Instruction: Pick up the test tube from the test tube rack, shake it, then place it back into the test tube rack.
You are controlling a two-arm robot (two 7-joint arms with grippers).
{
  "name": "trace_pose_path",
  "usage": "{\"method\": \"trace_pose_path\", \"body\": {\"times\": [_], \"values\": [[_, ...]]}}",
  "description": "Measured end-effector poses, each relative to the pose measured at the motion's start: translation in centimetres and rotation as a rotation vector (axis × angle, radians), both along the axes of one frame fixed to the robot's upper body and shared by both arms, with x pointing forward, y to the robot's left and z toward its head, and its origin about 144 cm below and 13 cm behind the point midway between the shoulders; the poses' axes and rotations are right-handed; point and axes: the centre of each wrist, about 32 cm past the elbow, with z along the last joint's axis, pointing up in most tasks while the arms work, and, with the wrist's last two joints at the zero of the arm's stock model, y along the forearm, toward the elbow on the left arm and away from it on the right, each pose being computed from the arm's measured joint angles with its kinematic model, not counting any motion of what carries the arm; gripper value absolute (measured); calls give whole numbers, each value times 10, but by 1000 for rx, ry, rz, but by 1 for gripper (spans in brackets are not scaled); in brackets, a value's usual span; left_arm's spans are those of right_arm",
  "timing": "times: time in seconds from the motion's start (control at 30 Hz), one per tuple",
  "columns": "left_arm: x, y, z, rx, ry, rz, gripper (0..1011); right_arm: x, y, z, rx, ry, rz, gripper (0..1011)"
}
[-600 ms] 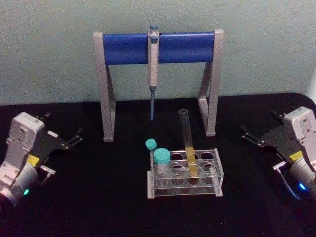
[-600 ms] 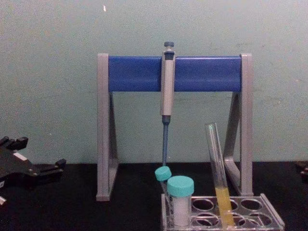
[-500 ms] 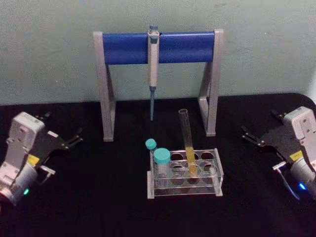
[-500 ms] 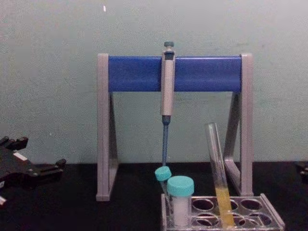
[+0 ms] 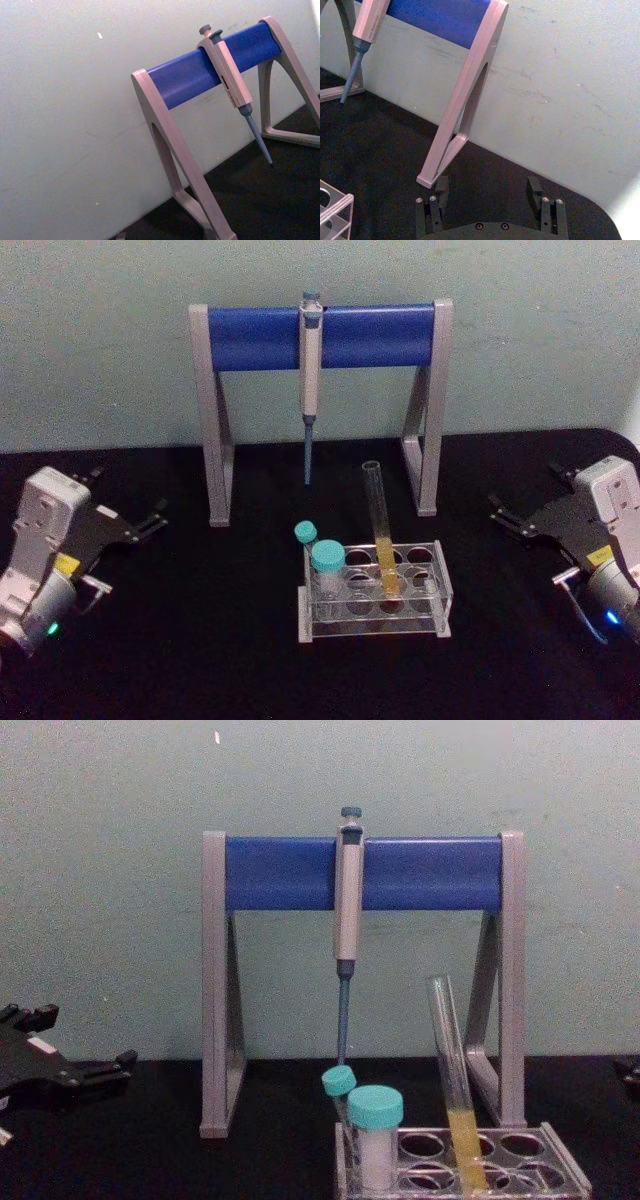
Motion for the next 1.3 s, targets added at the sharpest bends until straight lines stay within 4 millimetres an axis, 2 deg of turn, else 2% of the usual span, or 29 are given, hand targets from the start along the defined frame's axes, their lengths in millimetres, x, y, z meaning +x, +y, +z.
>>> {"method": "trace_pose_path", "body": {"times": [0.6, 0.87, 1.3], "values": [[0, 0, 0, 0, 0, 0, 1002, 0, -1, 1, -1, -2, -2, 1000], [0, 0, 0, 0, 0, 0, 1001, -4, -1, 7, 21, -41, 13, 1000], [0, 0, 0, 0, 0, 0, 1001, -19, -1, 23, 177, -59, 205, 1000]]}}
